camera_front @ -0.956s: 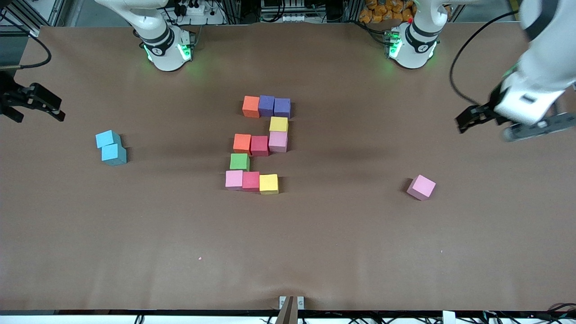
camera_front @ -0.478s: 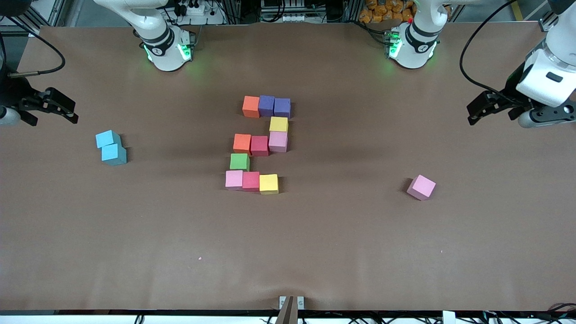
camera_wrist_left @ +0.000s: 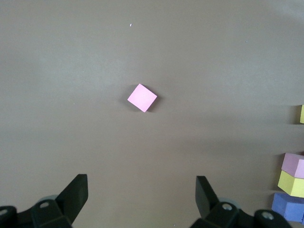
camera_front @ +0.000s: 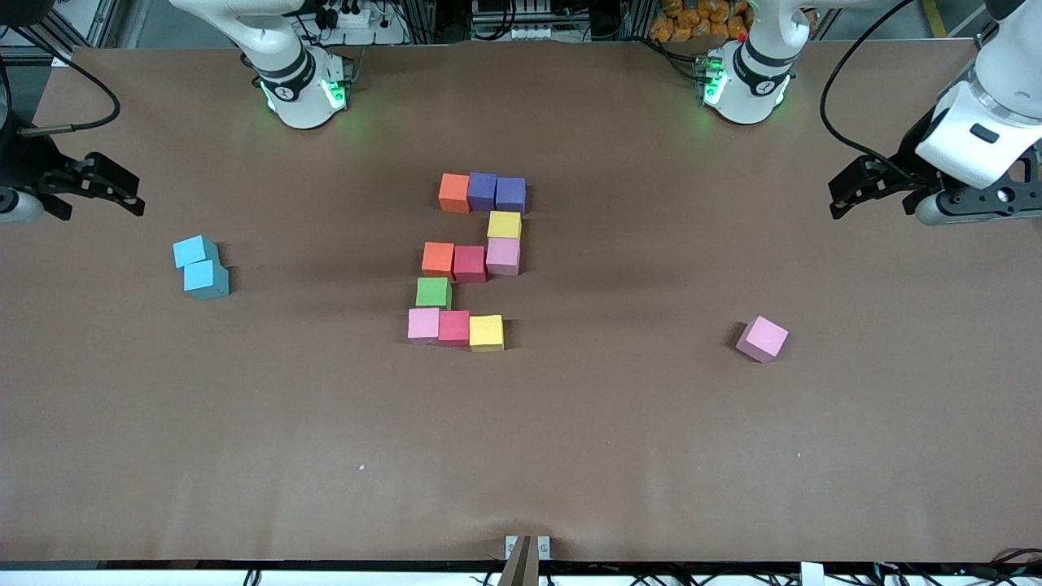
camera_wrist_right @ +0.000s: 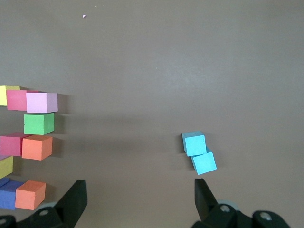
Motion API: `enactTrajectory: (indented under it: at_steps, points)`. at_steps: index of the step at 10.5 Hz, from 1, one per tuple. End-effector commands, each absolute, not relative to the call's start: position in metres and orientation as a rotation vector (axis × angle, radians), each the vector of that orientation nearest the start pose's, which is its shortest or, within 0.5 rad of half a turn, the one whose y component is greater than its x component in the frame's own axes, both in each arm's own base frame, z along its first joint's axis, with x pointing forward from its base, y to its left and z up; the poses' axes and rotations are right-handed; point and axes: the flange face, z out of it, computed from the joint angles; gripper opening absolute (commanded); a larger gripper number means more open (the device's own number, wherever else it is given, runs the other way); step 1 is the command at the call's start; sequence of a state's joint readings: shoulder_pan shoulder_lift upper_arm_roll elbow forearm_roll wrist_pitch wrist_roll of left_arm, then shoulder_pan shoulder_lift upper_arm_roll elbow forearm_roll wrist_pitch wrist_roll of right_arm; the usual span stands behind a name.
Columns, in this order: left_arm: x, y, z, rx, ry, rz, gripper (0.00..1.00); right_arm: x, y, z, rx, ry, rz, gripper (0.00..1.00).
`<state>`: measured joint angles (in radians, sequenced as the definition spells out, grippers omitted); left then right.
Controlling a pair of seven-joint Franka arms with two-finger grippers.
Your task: Form number 2 with 11 blocks
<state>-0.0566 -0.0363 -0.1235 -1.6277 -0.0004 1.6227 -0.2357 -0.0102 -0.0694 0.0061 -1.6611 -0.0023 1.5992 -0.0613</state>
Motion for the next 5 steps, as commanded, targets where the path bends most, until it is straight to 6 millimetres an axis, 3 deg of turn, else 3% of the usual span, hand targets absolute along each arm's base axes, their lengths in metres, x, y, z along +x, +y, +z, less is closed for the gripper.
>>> enactTrajectory:
  at_steps: [1, 5]
  points:
    - [0.5415, -0.0999, 0.6253, -3.159, -0.039, -0.024, 1.0, 0.5333, -0.0002, 0.6269, -3.144, -0.065, 0.002, 1.0]
    - [0.5417, -0.0989, 0.6253, -3.157, -0.039, -0.024, 1.0, 0.5381, -0.0059, 0.6201, -3.143, -0.048, 0.012, 1.0]
